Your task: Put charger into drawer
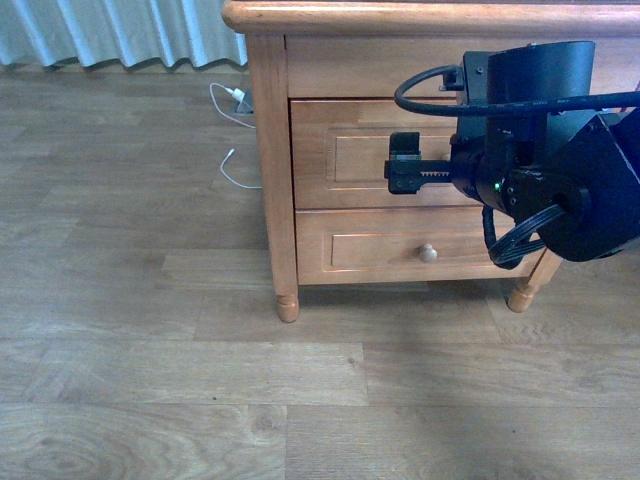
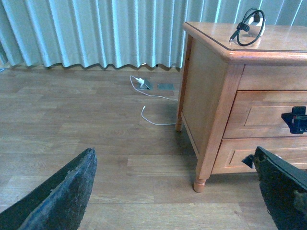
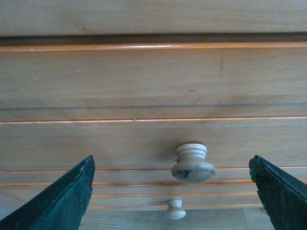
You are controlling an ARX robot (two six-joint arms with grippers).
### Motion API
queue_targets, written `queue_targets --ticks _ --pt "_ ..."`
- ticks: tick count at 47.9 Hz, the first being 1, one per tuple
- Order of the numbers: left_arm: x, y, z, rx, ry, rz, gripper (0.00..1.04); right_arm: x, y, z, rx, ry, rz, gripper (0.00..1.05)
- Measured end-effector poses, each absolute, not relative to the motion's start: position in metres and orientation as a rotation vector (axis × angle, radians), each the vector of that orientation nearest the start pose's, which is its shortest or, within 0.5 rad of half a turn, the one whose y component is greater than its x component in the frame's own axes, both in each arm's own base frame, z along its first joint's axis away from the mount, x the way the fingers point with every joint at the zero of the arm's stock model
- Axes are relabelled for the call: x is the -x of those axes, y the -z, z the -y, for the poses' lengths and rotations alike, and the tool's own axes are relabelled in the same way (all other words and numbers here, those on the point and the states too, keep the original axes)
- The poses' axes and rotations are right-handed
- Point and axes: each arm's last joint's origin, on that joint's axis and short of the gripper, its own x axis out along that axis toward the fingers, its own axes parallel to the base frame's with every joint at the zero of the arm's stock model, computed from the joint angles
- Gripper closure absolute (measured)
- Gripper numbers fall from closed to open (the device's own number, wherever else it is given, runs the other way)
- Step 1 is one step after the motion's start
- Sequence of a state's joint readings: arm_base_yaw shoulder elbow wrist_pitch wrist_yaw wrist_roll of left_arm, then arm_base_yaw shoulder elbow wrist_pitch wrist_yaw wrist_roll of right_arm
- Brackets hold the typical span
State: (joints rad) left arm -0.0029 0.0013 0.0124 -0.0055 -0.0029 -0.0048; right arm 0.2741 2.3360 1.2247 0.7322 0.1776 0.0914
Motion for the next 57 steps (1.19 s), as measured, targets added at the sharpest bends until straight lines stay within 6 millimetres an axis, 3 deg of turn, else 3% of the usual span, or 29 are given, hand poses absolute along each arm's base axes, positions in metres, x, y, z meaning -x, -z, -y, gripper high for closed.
queue_targets --ticks 30,52,57 --pt "-0.097 -0.167 0.000 0.005 0.000 0.005 0.06 -0.449 -0.054 -0.117 0.009 -0.076 -0.370 0.08" --pt "-0.097 -0.167 0.000 0.005 0.000 0.006 0.06 -0.449 -0.051 -0.114 0.029 -0.058 -0.373 0.73" --pt "-0.097 -0.167 0.000 0.004 0.000 0.006 0.06 -0.449 -0.051 -0.113 0.029 -0.058 -0.371 0.82"
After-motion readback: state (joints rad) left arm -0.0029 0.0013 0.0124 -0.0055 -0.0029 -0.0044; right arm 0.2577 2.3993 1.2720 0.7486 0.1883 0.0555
